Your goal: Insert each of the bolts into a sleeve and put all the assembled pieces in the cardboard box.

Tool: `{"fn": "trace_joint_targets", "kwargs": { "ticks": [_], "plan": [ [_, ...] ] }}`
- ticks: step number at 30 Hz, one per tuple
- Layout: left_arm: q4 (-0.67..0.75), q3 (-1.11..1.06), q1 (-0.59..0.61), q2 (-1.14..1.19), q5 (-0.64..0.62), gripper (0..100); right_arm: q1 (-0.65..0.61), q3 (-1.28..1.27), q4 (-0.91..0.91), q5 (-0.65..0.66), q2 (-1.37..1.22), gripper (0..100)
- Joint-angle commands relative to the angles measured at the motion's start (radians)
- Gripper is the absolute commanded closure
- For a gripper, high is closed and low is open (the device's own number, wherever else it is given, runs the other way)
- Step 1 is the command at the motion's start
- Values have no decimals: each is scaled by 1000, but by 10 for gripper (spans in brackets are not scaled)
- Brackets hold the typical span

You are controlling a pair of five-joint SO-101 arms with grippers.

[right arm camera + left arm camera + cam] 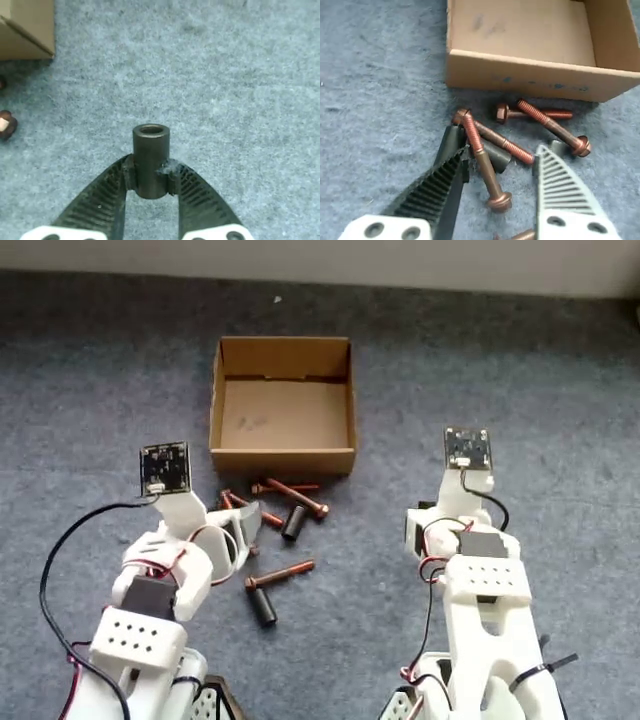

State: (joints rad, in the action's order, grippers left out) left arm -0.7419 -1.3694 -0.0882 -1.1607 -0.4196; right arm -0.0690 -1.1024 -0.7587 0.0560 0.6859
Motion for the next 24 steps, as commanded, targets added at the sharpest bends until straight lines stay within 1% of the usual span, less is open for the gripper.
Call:
{"fn": "trace_joint_targets", "kwargs": {
  "ticks": [1,3,4,5,7,8,10,13,16,18,21,24],
  "plan": [
    [-161,61,41,-77,-21,686,7,12,19,2,27,993],
    [-193,79,64,-111,-11,710,7,12,19,2,27,993],
    [-196,85,81,-128,31,720,7,12,19,2,27,993],
    [-196,87,96,-140,101,732,7,12,19,2,27,993],
    [-192,87,125,-162,287,760,7,12,19,2,27,993],
    [-192,87,133,-168,385,774,7,12,19,2,27,993],
    [-192,88,134,-176,540,800,7,12,19,2,27,993],
    [-215,130,137,-173,712,816,7,12,19,2,27,993],
    [-295,196,137,-171,859,818,5,12,19,2,27,993],
    [-322,242,136,-170,908,818,5,12,19,2,27,993],
    [-342,297,136,-168,928,819,4,12,19,2,27,992],
    [-385,348,133,-105,991,820,4,12,19,2,27,992]
  ]
}}
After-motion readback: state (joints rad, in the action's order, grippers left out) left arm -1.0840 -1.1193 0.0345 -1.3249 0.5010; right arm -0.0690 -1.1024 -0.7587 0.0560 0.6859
